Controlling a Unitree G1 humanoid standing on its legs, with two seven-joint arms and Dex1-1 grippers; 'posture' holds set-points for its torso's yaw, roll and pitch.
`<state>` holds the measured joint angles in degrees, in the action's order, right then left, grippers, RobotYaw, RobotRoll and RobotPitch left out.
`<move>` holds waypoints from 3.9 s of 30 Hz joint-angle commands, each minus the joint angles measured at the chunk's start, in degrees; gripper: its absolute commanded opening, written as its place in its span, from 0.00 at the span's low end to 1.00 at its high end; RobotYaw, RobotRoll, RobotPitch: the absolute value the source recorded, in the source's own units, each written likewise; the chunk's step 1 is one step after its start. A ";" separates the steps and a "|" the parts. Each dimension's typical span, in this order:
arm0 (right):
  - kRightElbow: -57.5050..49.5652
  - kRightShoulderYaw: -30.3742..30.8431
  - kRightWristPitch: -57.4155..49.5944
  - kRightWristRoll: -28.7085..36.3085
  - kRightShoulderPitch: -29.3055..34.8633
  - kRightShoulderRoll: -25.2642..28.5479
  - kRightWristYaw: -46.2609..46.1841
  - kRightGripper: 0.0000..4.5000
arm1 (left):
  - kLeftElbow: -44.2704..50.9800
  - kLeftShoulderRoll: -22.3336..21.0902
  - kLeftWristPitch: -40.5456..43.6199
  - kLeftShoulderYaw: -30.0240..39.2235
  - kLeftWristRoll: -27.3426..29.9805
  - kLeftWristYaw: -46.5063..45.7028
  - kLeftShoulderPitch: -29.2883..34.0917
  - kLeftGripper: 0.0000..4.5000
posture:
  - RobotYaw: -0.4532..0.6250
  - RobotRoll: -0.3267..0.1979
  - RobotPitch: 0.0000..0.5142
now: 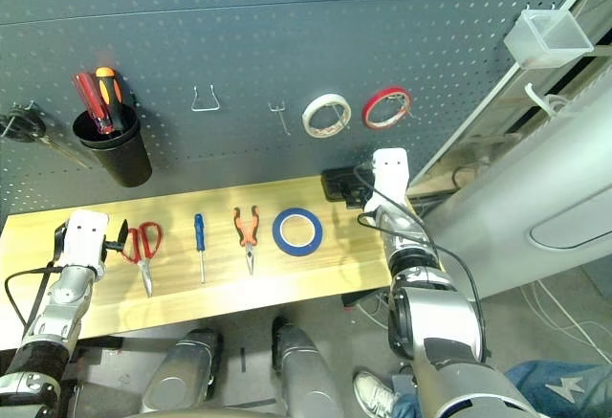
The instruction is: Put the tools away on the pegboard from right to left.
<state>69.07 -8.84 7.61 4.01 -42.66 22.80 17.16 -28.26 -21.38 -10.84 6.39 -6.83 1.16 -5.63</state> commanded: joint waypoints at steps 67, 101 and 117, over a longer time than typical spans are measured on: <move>-60.12 15.25 4.50 -12.15 26.73 2.01 7.02 0.16 | 18.38 2.79 -17.22 -15.47 5.93 25.49 -4.29 1.00 | 0.56 0.62 0.35; -41.69 11.10 17.82 -15.98 9.50 0.76 -6.32 0.16 | 17.61 3.53 -20.00 -15.40 4.67 24.01 -6.71 1.00 | 0.58 0.62 0.36; -47.17 16.15 4.37 -10.55 26.67 1.11 11.60 0.99 | 18.02 2.57 -0.15 -18.68 7.26 31.95 -6.21 1.00 | 0.59 0.62 0.39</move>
<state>21.12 7.21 16.07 -8.50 -16.72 24.65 27.11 -9.15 -18.45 -13.62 -11.02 1.65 32.37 -12.42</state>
